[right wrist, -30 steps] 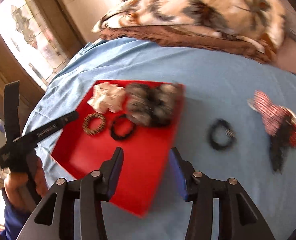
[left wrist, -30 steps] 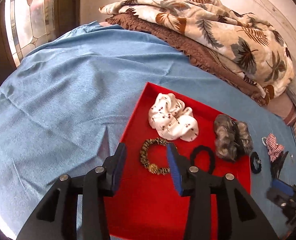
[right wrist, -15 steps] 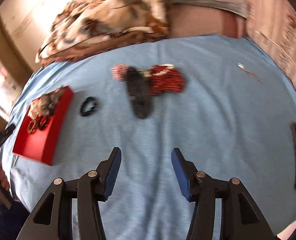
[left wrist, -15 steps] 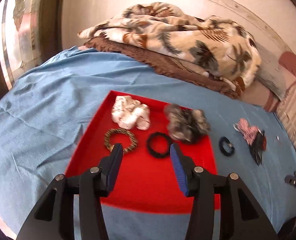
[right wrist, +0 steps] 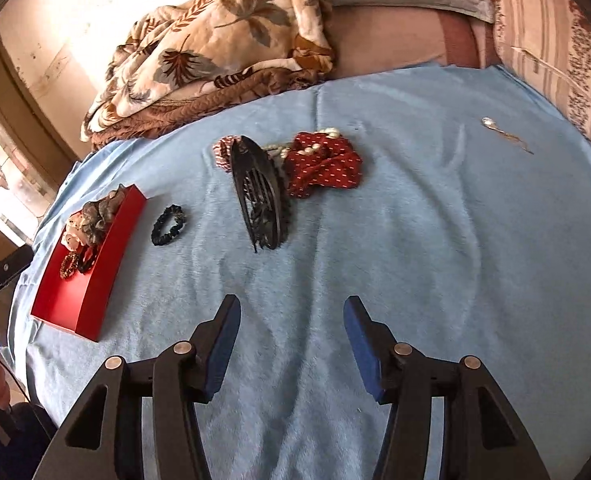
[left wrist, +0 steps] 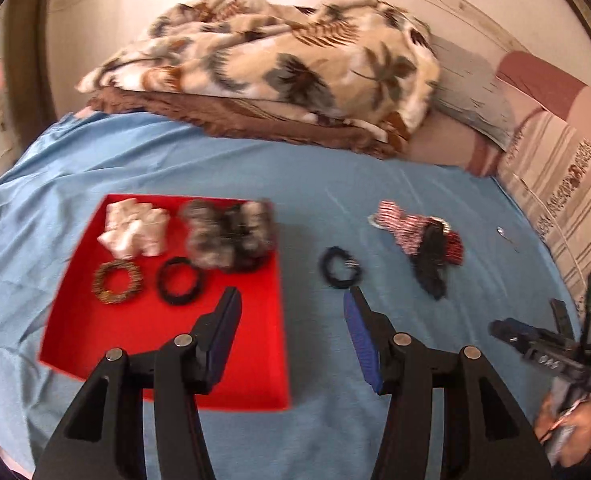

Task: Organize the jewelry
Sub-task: 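Release both hair ties in the tray and move grippers back, then grasp checked scrunchie with left gripper while right gripper grasps black claw clip, then place checked scrunchie in tray with left gripper while right gripper places claw clip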

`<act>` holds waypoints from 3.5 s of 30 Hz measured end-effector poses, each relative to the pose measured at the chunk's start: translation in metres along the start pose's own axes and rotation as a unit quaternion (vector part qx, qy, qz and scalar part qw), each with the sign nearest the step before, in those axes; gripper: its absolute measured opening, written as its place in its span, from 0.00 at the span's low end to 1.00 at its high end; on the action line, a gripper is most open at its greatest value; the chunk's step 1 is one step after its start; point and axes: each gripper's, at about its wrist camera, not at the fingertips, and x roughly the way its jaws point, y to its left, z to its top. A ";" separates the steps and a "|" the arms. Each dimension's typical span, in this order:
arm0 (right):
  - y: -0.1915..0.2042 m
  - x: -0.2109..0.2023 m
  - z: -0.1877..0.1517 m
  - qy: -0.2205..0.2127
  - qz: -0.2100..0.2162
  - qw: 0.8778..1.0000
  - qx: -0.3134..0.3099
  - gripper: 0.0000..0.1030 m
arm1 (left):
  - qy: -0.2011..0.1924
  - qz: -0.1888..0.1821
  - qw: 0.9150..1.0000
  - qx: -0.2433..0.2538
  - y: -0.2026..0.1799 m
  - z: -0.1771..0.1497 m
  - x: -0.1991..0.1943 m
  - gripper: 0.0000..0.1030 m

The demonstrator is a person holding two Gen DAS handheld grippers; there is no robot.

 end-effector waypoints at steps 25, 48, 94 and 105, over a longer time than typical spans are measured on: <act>0.019 0.105 0.057 -0.014 0.037 0.999 -0.037 0.67 | 0.162 -0.095 0.980 -0.062 -0.098 0.091 0.225 0.51; 0.015 0.081 0.048 -0.030 0.036 0.999 -0.002 0.43 | 0.149 -0.157 0.976 -0.034 -0.118 0.099 0.179 0.07; 0.323 0.125 -0.013 0.117 0.147 0.963 -0.195 0.39 | 0.036 0.003 0.975 -0.219 0.228 -0.016 0.014 0.35; 0.316 0.074 -0.025 0.065 0.135 0.961 -0.232 0.58 | 0.003 0.021 0.975 -0.221 0.227 -0.014 0.003 0.49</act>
